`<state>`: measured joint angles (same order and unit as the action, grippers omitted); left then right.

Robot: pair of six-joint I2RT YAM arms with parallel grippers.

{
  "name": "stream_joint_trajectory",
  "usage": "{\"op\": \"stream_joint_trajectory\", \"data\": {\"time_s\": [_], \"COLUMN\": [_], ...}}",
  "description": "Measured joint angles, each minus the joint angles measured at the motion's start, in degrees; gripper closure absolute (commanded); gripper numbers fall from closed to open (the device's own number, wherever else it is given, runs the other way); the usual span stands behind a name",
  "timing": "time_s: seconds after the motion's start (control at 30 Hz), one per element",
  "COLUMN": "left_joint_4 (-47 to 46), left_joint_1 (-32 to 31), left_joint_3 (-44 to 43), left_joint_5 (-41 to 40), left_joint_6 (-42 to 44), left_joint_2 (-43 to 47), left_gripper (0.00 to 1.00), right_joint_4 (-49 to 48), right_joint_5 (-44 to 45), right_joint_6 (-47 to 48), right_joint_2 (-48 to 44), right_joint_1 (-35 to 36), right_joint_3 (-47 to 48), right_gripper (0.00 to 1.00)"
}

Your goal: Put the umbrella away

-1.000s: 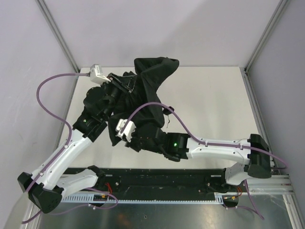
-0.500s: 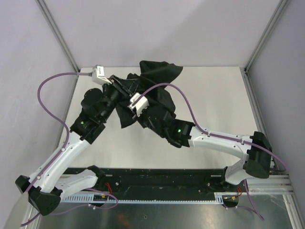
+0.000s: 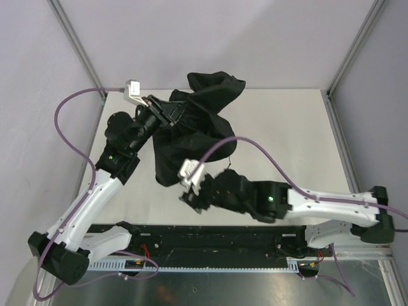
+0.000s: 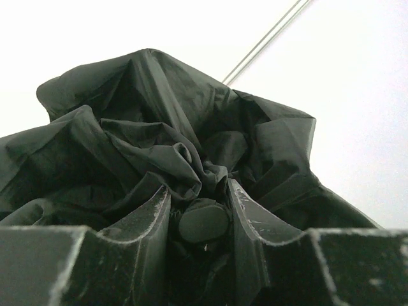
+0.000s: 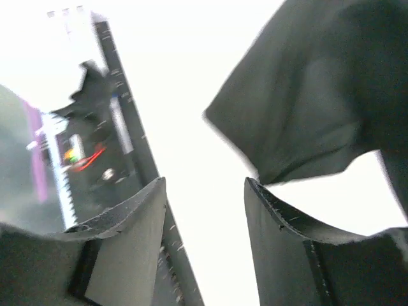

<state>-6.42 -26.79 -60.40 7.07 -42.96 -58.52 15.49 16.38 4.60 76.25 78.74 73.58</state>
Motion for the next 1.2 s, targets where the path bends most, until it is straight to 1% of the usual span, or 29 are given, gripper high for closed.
{"op": "stream_joint_trajectory", "data": {"time_s": [0.07, 0.13, 0.23, 0.3, 0.33, 0.43, 0.57, 0.63, 0.7, 0.77, 0.83, 0.9, 0.93, 0.97, 1.0, 1.03, 1.13, 1.2], "left_joint_4": [-2.1, -3.8, -6.3, -7.1, -7.6, -9.1, -10.6, -11.1, -11.6, -11.9, -12.0, -12.3, -12.5, -12.6, -12.7, -12.8, -13.3, -14.3], "left_joint_1": [2.1, 3.8, 5.7, 6.4, 6.7, 6.8, 6.8, 6.8, 6.8, 6.8, 6.8, 6.8, 6.8, 6.8, 6.8, 6.8, 6.8, 6.8], "left_joint_3": [0.3, 1.0, 2.4, 2.8, 3.0, 3.1, 3.1, 3.1, 3.1, 3.1, 3.1, 3.1, 3.1, 3.1, 3.1, 3.1, 3.1, 3.4], "left_joint_5": [2.4, 4.3, 7.8, 10.2, 11.5, 15.6, 19.4, 20.6, 21.7, 22.6, 23.7, 25.2, 25.9, 26.7, 27.5, 28.2, 30.4, 31.8], "left_joint_6": [1.0, 2.0, 3.5, 4.5, 5.0, 6.9, 8.0, 8.1, 8.0, 8.0, 8.0, 8.1, 8.4, 8.6, 9.0, 9.4, 11.1, 12.7], "left_joint_2": [-1.5, -2.8, -4.3, -4.8, -5.0, -5.0, -4.7, -4.5, -4.4, -4.4, -4.4, -4.4, -4.5, -4.5, -4.5, -4.5, -4.5, -4.4], "left_gripper": [1.0, 1.0, 1.0, 1.0, 1.0, 1.0, 1.0, 1.0, 1.0, 1.0, 1.0, 1.0, 1.0, 1.0, 1.0, 1.0, 1.0, 1.0], "right_joint_4": [2.8, 5.3, 9.3, 12.1, 13.1, 14.9, 14.5, 14.0, 12.5, 10.8, 7.9, 5.2, 3.6, 2.1, 0.6, -0.9, -3.5, -3.1], "right_joint_5": [-1.3, -1.0, 2.5, 5.9, 7.1, 9.5, 8.2, 5.3, 1.7, -1.9, -5.4, -7.9, -9.2, -10.6, -12.2, -14.3, -19.9, -22.5], "right_joint_6": [-2.2, -4.8, -9.5, -12.1, -12.7, -12.9, -9.9, -8.0, -6.2, -5.0, -3.9, -3.2, -2.9, -2.9, -3.0, -3.3, -4.7, -5.3], "right_joint_2": [-4.4, -8.9, -15.4, -19.4, -20.9, -25.6, -28.9, -29.1, -28.4, -27.0, -24.8, -22.5, -20.9, -19.3, -17.5, -15.6, -10.8, -9.7], "right_joint_1": [4.4, 6.8, 8.7, 8.3, 7.5, 1.9, -7.6, -10.3, -11.0, -10.7, -9.7, -8.8, -8.5, -8.2, -8.1, -7.9, -6.7, -5.2], "right_joint_3": [-1.7, -3.9, -7.0, -8.2, -8.4, -8.9, -8.9, -8.5, -7.8, -7.2, -6.9, -6.8, -6.8, -6.8, -6.7, -6.6, -6.5, -6.5], "right_gripper": [0.36, 0.33, 0.26, 0.22, 0.2, 0.14, 0.13, 0.14, 0.16, 0.21, 0.29, 0.44, 0.5, 0.53, 0.53, 0.52, 0.39, 0.32]}}
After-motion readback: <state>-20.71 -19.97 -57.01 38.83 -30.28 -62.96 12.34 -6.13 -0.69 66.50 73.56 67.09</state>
